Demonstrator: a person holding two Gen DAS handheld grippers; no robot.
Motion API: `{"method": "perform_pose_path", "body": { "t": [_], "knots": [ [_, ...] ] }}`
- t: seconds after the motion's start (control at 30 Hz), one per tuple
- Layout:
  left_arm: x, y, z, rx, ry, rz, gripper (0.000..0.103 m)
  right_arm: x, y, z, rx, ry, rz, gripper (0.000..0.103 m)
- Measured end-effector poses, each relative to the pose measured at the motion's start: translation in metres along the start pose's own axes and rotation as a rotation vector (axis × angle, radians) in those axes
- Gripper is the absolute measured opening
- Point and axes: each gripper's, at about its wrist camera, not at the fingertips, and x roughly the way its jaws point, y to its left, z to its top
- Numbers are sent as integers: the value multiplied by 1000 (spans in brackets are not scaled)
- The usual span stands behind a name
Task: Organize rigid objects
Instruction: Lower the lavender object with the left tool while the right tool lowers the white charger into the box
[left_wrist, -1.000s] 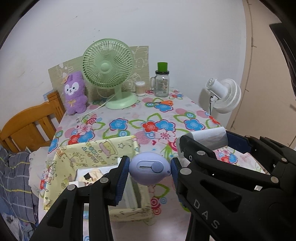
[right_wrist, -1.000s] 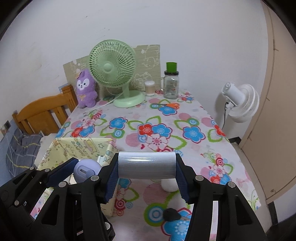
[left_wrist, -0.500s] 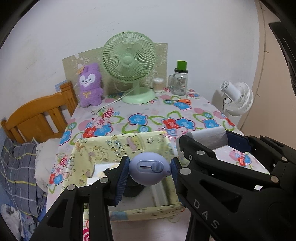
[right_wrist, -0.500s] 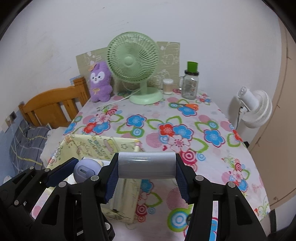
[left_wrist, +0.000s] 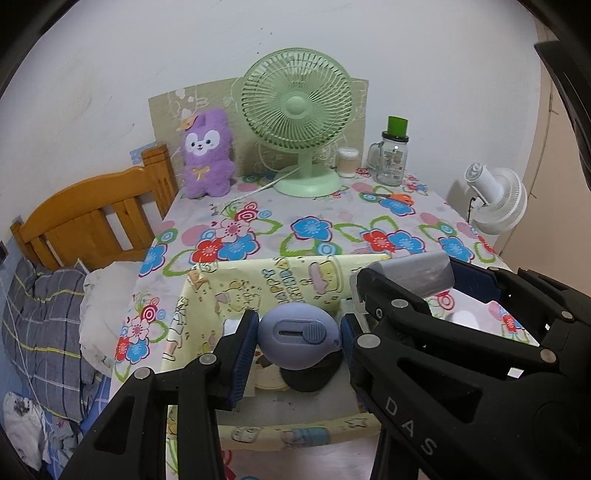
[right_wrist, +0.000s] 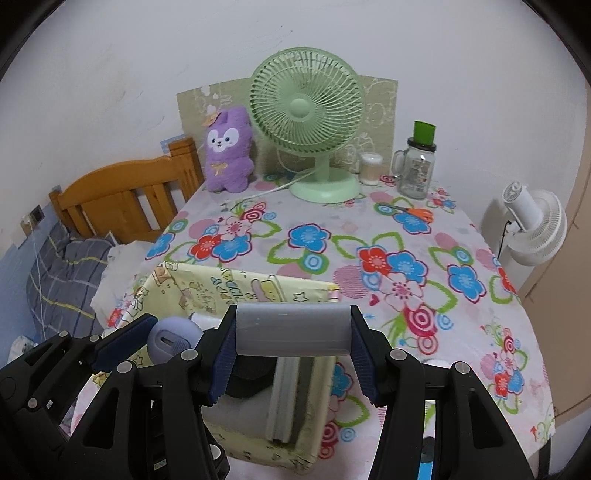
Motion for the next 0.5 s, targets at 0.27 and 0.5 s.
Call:
{"method": "perform_pose_path", "body": {
  "t": [0.27,0.5],
  "knots": [
    [16,17,-1,-17,31,9,47,22,15,2,-11,35,15,58],
    [26,31,-2,-32,51,18,47,37,26,4,-20,57,26,58]
  ]
}}
